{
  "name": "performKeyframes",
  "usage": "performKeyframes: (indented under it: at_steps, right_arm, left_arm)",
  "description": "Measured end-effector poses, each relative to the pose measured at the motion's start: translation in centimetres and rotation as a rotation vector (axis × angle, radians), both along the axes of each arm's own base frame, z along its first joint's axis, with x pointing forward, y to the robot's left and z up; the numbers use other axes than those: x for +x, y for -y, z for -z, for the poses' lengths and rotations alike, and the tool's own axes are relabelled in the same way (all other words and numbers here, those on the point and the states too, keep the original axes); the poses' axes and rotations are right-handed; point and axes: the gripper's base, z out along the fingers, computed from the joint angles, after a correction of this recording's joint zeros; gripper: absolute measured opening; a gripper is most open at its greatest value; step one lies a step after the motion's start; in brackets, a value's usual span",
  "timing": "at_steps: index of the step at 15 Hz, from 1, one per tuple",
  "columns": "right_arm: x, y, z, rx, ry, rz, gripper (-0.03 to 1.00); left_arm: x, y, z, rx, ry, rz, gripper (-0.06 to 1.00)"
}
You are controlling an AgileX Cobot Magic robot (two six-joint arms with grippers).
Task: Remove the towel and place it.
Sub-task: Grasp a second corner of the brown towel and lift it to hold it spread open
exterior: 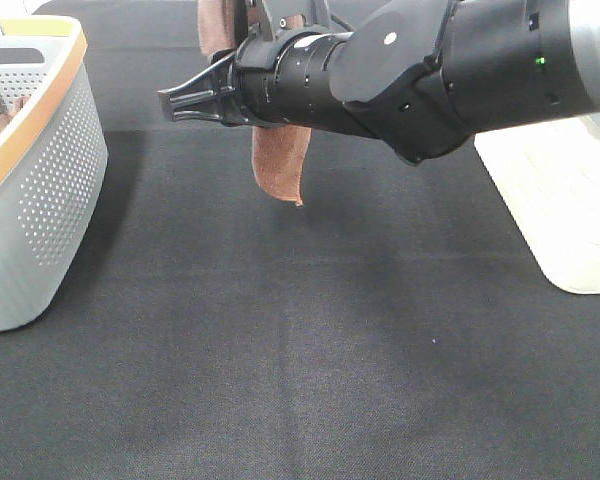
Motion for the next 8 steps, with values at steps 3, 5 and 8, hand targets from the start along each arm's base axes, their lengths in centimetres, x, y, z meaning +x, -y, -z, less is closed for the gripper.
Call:
performKeyframes:
  at_steps: [3,5,8]
  right_arm:
    - [0.06,0.03,-0.09,-0.004,0.015,0.003,0.36]
    - [0.08,0.03,-0.12,-0.008,0.022,0.0,0.36]
    - [0.11,0.02,-0.18,-0.017,0.037,-0.005,0.36]
  left_arm:
    - [-0.02,0.03,-0.02,-0.01,-0.005,0.003,0.0]
    - [-0.02,0.02,-0.05,-0.013,-0.004,0.002,0.0]
    - [-0.01,0.02,-0.06,-0.015,-0.003,0.002,0.0]
